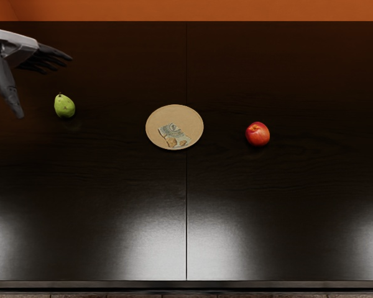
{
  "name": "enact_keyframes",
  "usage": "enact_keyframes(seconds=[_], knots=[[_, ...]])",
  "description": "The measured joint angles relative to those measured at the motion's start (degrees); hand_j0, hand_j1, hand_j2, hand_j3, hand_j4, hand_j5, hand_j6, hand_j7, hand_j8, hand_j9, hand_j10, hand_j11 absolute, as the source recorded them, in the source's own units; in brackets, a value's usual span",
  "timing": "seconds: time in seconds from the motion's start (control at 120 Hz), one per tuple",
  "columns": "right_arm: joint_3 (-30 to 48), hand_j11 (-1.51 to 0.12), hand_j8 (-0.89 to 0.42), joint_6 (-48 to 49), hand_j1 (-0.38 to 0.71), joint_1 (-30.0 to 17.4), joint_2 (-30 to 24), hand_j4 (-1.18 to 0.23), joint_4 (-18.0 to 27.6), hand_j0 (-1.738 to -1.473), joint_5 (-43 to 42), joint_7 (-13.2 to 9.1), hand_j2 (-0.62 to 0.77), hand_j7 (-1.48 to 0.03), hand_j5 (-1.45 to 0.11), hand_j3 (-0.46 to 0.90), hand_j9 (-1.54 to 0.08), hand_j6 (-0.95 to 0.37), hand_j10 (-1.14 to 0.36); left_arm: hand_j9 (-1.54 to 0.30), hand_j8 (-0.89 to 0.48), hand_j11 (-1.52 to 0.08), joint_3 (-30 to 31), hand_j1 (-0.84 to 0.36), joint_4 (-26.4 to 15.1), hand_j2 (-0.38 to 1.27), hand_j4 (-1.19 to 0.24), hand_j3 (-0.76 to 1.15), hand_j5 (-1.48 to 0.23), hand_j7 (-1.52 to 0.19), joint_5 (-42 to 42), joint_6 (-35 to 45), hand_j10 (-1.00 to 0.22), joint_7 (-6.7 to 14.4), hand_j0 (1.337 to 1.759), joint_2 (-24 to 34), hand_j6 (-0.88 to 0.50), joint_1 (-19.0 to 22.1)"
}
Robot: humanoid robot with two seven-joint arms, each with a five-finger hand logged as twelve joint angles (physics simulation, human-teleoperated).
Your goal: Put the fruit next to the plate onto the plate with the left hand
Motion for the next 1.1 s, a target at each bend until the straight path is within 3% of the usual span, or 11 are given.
enact_keyframes(seconds=[0.392, 0.483, 0.567, 0.633, 0.667, 0.725, 0.842, 0.892, 0.958, 1.033, 1.1], knots=[[-0.44, 0.0, 0.0, 0.01, -0.35, -0.09, 0.0, 0.0, -0.1, -1.658, -0.16, -0.01, 0.0, 0.0, 0.0, 0.0, 0.0, 0.0, 0.0, -0.05, -0.04, -0.05, -0.45, 0.3, 0.18, 0.01, -0.04, 0.0, -0.05, -0.05, 0.09, 0.0, -0.04, 0.98, 1.658, -0.16, -0.04, 0.22], [-0.46, 0.0, 0.0, 0.02, -0.35, -0.1, 0.0, 0.0, -0.1, -1.658, -0.17, -0.01, 0.0, 0.0, 0.0, 0.0, 0.0, 0.0, 0.0, -0.05, -0.04, -0.05, -1.09, 0.31, 2.39, 0.01, -0.04, 0.0, -0.05, -0.05, -0.15, 0.0, -0.04, 1.37, 1.658, -2.41, -0.04, 1.83], [-0.46, 0.0, 0.0, 0.01, -0.35, -0.11, 0.0, 0.0, -0.1, -1.658, -0.17, -0.01, 0.0, 0.0, 0.0, 0.0, 0.0, 0.0, 0.0, -0.04, -0.04, -0.04, -0.28, 0.31, 3.61, 0.01, -0.04, 0.0, -0.04, -0.04, -1.81, 0.0, -0.04, 1.46, 1.658, -4.56, -0.04, -0.46], [-0.46, 0.0, 0.0, 0.02, -0.35, -0.1, 0.0, 0.0, -0.1, -1.658, -0.17, -0.01, 0.0, 0.0, 0.0, 0.0, 0.0, 0.0, 0.0, -0.04, -0.03, -0.04, 3.09, 0.31, 3.94, 0.01, -0.03, 0.0, -0.04, -0.04, -4.27, 0.0, -0.03, 1.78, 1.658, -10.27, -0.03, -2.05], [-0.46, 0.0, 0.0, 0.02, -0.35, -0.1, 0.0, 0.0, -0.1, -1.658, -0.17, -0.01, 0.0, 0.0, 0.0, 0.0, 0.0, 0.0, 0.0, -0.04, -0.03, -0.04, 5.4, 0.31, 4.05, 0.01, -0.03, 0.0, -0.04, -0.04, -6.79, 0.35, -0.03, 3.09, 1.658, -13.94, -0.03, -2.13], [-0.47, 0.0, 0.0, 0.01, -0.35, -0.1, 0.0, 0.0, -0.1, -1.658, -0.17, -0.01, 0.0, 0.0, 0.0, 0.0, 0.0, 0.0, 0.0, -0.04, -0.03, -0.04, 8.42, 0.31, 4.18, 0.01, -0.03, 0.0, -0.04, -0.04, -11.57, 3.73, -0.03, 7.86, 1.658, -17.17, -0.03, -1.95], [-0.47, 0.0, 0.0, 0.01, -0.35, -0.1, 0.0, 0.0, -0.1, -1.658, -0.17, -0.01, 0.0, 0.0, 0.0, 0.0, 0.0, 0.0, 0.0, -0.04, -0.03, -0.04, 11.78, 0.32, 4.31, 0.01, -0.03, 0.0, -0.04, -0.04, -16.33, 13.22, -0.03, 17.41, 1.658, -17.73, -0.03, -0.24], [-0.47, 0.0, 0.0, 0.01, -0.35, -0.1, 0.0, 0.0, -0.1, -1.658, -0.17, -0.01, 0.0, 0.0, 0.0, 0.0, 0.0, 0.0, 0.0, -0.04, -0.03, -0.04, 11.8, 0.32, 4.46, 0.01, -0.03, 0.0, -0.04, -0.04, -17.23, 16.2, -0.03, 20.59, 1.658, -18.07, -0.03, 1.67], [-0.47, 0.0, 0.0, 0.0, -0.35, -0.1, 0.0, 0.0, -0.1, -1.658, -0.17, -0.01, 0.0, 0.0, 0.0, 0.0, 0.0, 0.0, 0.0, -0.03, -0.03, -0.03, 9.06, 0.32, 5.95, 0.01, -0.03, 0.0, -0.03, -0.03, -16.97, 18.69, -0.03, 23.17, 1.658, -18.09, -0.03, 6.59], [-0.47, 0.0, 0.0, 0.01, -0.35, -0.1, 0.0, 0.0, -0.1, -1.658, -0.17, -0.01, 0.0, 0.0, 0.0, 0.0, 0.0, 0.0, 0.0, -0.03, -0.03, -0.03, 2.9, 0.32, 11.14, 0.01, -0.03, 0.0, -0.03, -0.03, -14.41, 20.1, -0.03, 24.72, 1.658, -19.25, -0.03, 14.66], [-0.47, 0.0, 0.0, 0.01, -0.35, -0.1, 0.0, 0.0, -0.1, -1.658, -0.17, -0.01, 0.0, 0.0, 0.0, 0.0, 0.0, 0.0, 0.0, -0.03, -0.03, -0.03, -1.82, 0.32, 15.85, 0.0, -0.03, 0.0, -0.03, -0.03, -11.75, 20.75, -0.02, 25.34, 1.658, -19.85, -0.03, 17.27]])
